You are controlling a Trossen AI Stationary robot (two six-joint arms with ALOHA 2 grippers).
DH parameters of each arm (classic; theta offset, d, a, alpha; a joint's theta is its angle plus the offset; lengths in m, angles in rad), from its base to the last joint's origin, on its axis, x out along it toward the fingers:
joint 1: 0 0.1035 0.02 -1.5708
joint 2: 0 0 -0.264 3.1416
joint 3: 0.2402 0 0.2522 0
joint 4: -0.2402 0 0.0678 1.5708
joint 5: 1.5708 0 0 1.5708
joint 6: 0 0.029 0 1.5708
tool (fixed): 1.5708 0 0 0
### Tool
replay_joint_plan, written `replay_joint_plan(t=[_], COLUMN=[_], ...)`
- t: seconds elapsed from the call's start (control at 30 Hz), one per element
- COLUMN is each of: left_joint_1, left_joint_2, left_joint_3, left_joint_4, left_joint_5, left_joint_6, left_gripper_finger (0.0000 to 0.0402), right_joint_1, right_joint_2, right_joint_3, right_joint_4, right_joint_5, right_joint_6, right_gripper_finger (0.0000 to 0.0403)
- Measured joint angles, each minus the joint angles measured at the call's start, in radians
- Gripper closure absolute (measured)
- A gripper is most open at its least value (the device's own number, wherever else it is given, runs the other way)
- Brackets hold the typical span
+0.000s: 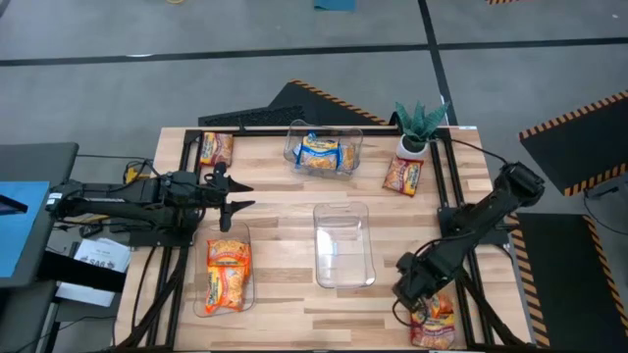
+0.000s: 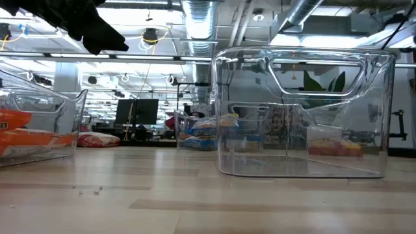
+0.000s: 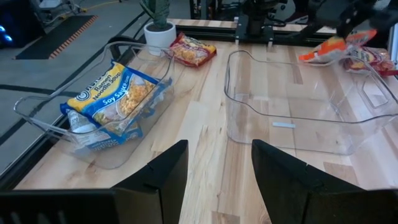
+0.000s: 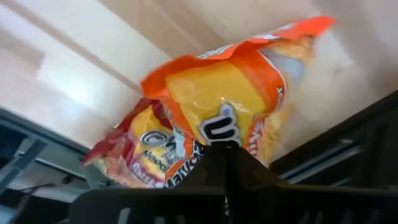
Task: Sort Maruchan noodles
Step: Put the orange noodle pack into the bottom left transparent bin
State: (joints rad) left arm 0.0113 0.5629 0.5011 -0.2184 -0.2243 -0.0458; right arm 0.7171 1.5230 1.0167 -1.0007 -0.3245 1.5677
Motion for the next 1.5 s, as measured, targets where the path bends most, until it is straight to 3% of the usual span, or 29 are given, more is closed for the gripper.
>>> replay_joint_plan(t=[0.2, 0.33, 0.6, 0.73, 0.9, 1.07, 1.2, 1.5], left_joint_1=[0.000, 0.000, 0.000, 0.000, 0.000, 0.000, 0.000, 0.000], left_joint_2=[0.000, 0.000, 0.000, 0.000, 0.000, 0.000, 0.000, 0.000], left_joint_3=[0.000, 0.000, 0.000, 0.000, 0.000, 0.000, 0.000, 0.000], left_joint_4=[0.000, 0.000, 0.000, 0.000, 0.000, 0.000, -0.001, -0.012], left_joint_5=[0.000, 0.000, 0.000, 0.000, 0.000, 0.000, 0.000, 0.000], left_joint_6=[0.000, 0.000, 0.000, 0.000, 0.000, 0.000, -0.001, 0.004], left_gripper_finger=[0.0235, 0.0235, 0.0235, 0.0235, 0.0235, 0.0235, 0.0235, 0.0235], right_joint_1=[-0.065, -0.087, -0.127, -0.167, -0.265, -0.386, -0.483, -0.630], right_joint_2=[-0.019, -0.019, -0.019, -0.019, -0.019, -0.021, -0.019, -0.019], right_joint_3=[0.201, 0.327, 0.416, 0.416, 0.416, 0.400, 0.306, 0.080], right_joint_4=[-0.217, -0.302, -0.229, -0.150, 0.016, 0.216, 0.465, 1.019], right_joint_5=[0.168, 0.368, 0.897, 1.027, 1.003, 0.823, 0.652, 0.401], right_joint_6=[-0.125, -0.233, -0.581, -0.744, -0.970, -1.171, -1.324, -1.471], right_gripper_finger=[0.0396, 0.0396, 0.0396, 0.0396, 0.0396, 0.0396, 0.0396, 0.0396])
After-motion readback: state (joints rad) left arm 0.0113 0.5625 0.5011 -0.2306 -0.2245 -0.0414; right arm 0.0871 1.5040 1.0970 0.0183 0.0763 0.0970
